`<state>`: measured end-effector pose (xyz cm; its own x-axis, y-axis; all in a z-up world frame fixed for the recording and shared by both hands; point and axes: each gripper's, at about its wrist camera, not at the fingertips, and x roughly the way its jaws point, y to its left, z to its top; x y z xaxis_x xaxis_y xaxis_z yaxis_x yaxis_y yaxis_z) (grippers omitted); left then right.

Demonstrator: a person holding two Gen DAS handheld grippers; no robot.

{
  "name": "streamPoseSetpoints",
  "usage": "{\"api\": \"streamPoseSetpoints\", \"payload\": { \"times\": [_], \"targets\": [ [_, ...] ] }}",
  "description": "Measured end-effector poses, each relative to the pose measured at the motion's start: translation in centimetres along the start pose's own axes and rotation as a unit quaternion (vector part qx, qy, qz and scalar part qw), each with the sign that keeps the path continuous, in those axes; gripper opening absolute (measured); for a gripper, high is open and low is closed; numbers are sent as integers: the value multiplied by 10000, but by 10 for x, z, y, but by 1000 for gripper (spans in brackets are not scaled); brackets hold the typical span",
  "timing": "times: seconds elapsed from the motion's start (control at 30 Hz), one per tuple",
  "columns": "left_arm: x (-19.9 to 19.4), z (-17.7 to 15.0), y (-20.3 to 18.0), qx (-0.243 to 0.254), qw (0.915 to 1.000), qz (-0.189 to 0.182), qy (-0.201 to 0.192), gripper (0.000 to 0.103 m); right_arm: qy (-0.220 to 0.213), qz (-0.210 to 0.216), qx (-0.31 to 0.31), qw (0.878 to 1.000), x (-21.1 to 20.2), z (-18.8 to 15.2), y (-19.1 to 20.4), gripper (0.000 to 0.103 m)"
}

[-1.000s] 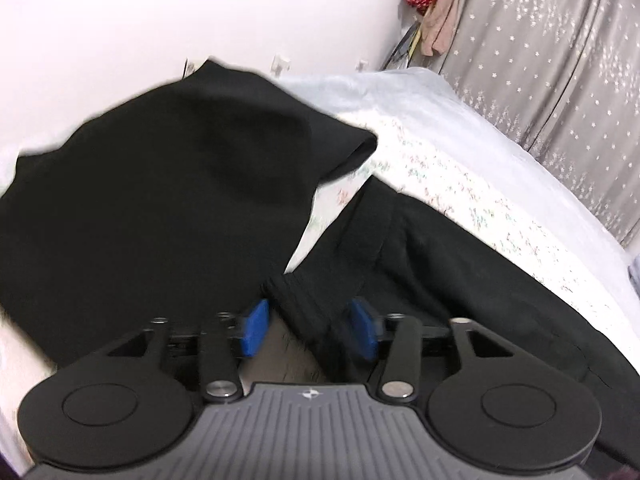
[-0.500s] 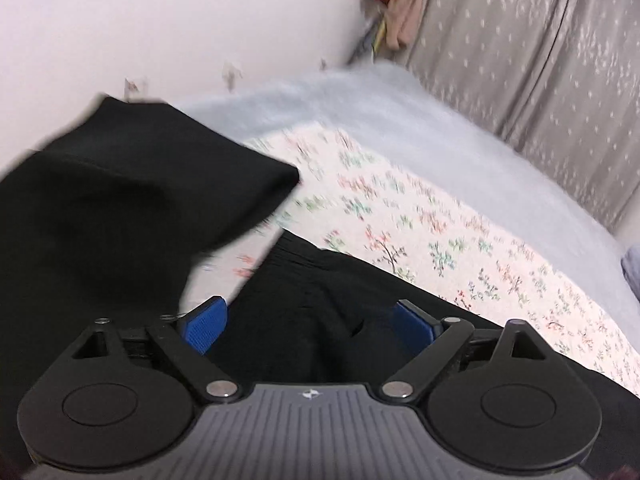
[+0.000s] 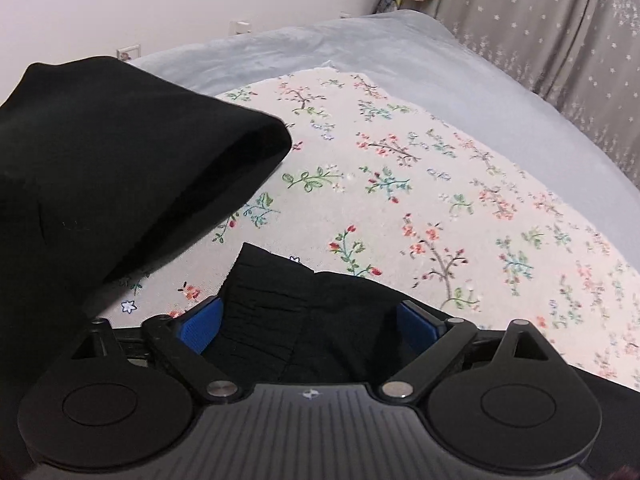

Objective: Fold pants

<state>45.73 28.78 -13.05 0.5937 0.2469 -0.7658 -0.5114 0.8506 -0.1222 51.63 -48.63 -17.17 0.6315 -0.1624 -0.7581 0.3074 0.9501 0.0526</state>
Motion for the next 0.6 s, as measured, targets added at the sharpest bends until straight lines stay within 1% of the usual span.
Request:
{"api": "streamPoseSetpoints", "payload": {
  "times": [0.03,0.07,0.1,0.13,0.17,0.2,0.23,0.27,0.33,0.4,0.47,0.53,0.6],
  "targets": [
    [-1,-3,-4,145,9998,84,-103,68,-7,62,-76,10000,8,1,1,85],
    [-2,-6,-9,327,9991,193,-176,55,7,101,-110,9999,14,2,2,84],
    [-6,-8,-12,448,9984,228,-255,36,-25,128,-111,9999,17,4,4,81],
    [-10,-9,-14,496,9982,137,-316,26,-106,200,-122,9997,19,5,5,62],
    [-11,-8,-16,478,9983,41,-323,9,-182,250,-157,9994,19,6,8,18],
    [-14,-7,-19,436,9985,-8,-340,1,-181,309,-135,9993,19,7,9,0],
    [-18,-6,-23,474,9981,21,-403,0,-208,314,-181,9991,16,6,13,0],
    [-21,-5,-30,583,9970,39,-508,0,-272,164,-397,9987,13,4,19,0],
    [-31,-3,-39,718,9946,-7,-747,0,-432,-24,-507,9978,3,2,22,0],
    [-38,2,-42,604,9936,-206,-930,0,-770,-132,-344,9964,-16,6,16,0],
    [-46,7,-47,516,9908,-472,-1159,0,-1139,-299,-220,9928,-38,12,12,0],
    [-48,10,-55,510,9872,-640,-1373,0,-1510,-598,-239,9864,-60,24,12,0],
    [-47,12,-67,565,9829,-818,-1547,0,-1855,-954,-301,9775,-76,37,14,0]
  ]
}}
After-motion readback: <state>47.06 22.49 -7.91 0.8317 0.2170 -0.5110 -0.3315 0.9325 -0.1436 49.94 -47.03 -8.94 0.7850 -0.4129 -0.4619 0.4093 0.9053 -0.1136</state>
